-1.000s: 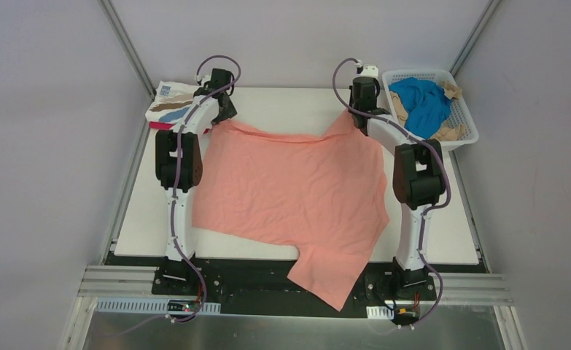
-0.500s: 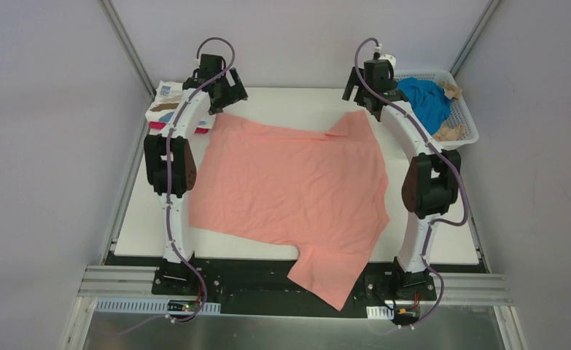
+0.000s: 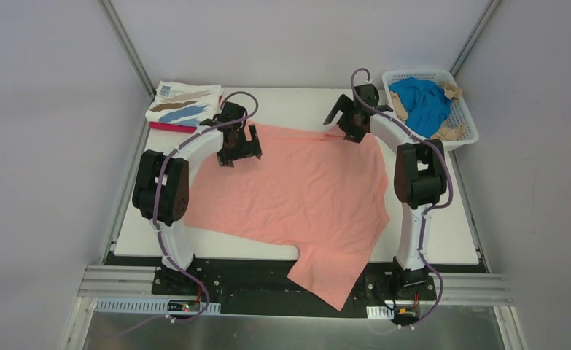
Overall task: Fold and stack the t-shirts
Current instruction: Flatten out the tshirt
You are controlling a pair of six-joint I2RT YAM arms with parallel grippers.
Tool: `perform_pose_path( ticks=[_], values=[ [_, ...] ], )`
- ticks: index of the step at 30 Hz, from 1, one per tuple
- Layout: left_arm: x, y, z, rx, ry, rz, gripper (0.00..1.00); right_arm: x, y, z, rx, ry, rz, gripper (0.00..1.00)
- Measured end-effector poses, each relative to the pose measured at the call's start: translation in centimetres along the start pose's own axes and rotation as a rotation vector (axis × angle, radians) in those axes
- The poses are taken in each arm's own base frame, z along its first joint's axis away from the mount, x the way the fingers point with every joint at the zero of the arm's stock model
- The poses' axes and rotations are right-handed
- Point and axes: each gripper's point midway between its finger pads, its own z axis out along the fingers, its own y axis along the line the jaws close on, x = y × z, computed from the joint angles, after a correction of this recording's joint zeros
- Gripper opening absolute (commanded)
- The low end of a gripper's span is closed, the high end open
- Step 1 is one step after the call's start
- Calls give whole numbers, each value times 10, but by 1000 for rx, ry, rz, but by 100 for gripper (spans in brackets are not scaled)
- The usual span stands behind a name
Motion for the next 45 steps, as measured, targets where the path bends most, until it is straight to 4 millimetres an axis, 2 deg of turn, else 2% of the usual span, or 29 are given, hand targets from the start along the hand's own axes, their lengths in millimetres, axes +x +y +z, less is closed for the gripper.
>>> perform_pose_path(
  ticks=[3,7,15,26,29,32,35,37,39,41,45],
  values=[
    [30,18,12,-52,56,0,99,16,-8,21,13,54,61,99],
    [46,39,20,-111,80,-13,99,22,-10,37,11,65,113,99],
    [42,46,22,-136,29,-26,99,2,8,52,-70,-18,187,99],
    [40,49,23,-147,9,-26,99,-27,32,85,-191,-126,289,99],
    [39,51,23,-154,3,-26,99,-44,46,99,-246,-184,311,99],
    [39,51,23,-157,-1,-25,99,-67,70,119,-312,-272,319,99],
    [39,52,23,-159,-2,-26,99,-94,108,136,-418,-374,319,99],
    [39,51,23,-157,-5,-26,99,-107,139,138,-513,-431,305,99],
    [39,52,23,-156,-6,-26,99,-104,157,135,-555,-438,275,99],
    [39,51,22,-154,-9,-26,99,-95,165,131,-560,-429,237,99],
    [39,51,22,-153,-10,-26,99,-64,159,115,-482,-348,137,99]
  ],
)
